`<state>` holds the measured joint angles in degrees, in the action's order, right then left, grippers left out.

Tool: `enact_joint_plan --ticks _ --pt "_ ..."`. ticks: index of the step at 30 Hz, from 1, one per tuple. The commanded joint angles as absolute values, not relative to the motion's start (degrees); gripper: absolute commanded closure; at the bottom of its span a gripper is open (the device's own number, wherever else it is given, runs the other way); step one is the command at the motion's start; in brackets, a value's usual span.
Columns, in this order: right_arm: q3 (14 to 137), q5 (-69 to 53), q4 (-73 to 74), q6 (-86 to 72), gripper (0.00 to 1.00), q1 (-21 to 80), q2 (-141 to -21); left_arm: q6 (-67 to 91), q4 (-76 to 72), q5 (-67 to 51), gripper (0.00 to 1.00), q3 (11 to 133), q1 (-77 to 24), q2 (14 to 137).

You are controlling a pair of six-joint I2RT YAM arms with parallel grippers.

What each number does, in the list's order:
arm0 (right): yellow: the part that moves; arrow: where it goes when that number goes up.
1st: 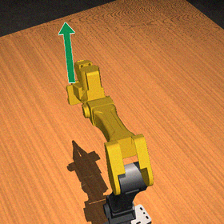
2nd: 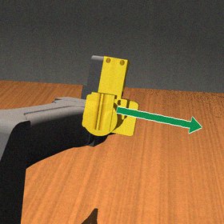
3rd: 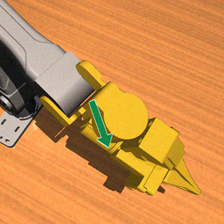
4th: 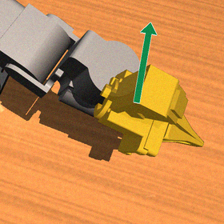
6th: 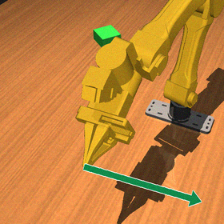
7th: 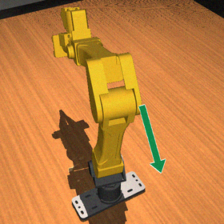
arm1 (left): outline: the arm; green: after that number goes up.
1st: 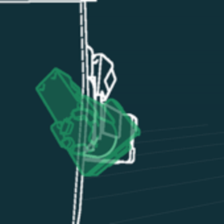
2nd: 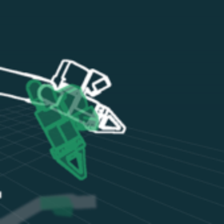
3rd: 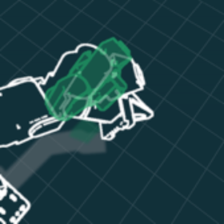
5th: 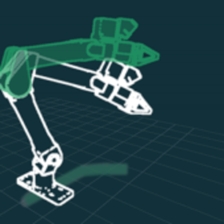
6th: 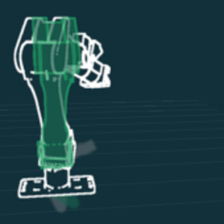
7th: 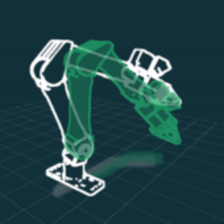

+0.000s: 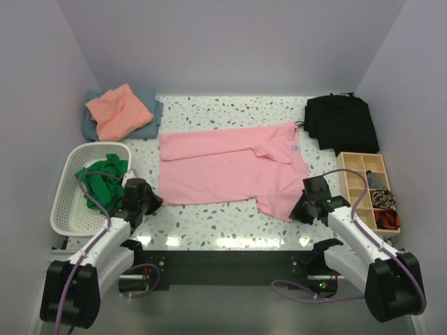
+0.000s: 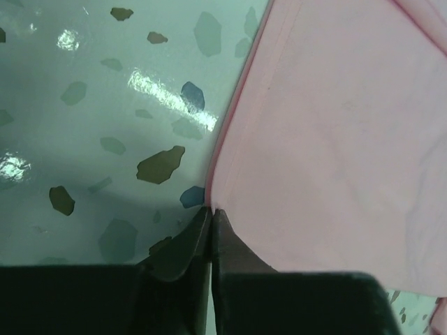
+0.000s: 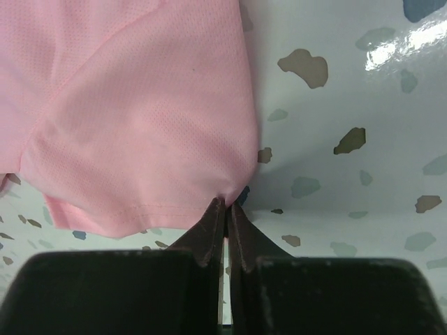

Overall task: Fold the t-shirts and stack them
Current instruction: Grap the side of the flattened tshirt closest away from the robot with both arms, then fold the other side of the tshirt into a rectangle

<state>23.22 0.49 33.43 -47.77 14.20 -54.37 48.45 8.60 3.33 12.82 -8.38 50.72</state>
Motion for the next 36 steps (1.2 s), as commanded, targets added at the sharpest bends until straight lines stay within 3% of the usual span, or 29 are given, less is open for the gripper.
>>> enact_joint_plan --ticks 1,13,23,36 --pt "23.82 1.14 31.38 -47.11 1.0 14.41 -53.18 47.9 12.48 3.25 1.0 11.6 -8.53 51.07" --pt "35.67 5.62 39.81 -42.46 1.0 14.33 -46.14 45.7 18.9 2.82 1.0 20.65 -8.53 49.57" --pt "45.52 7.82 37.62 -36.75 1.0 14.41 -54.66 42.89 16.97 3.07 1.0 28.29 -8.44 56.77" --pt "59.32 9.31 31.47 -32.7 1.0 14.33 -73.55 40.61 12.04 3.43 1.0 40.16 -7.21 75.31"
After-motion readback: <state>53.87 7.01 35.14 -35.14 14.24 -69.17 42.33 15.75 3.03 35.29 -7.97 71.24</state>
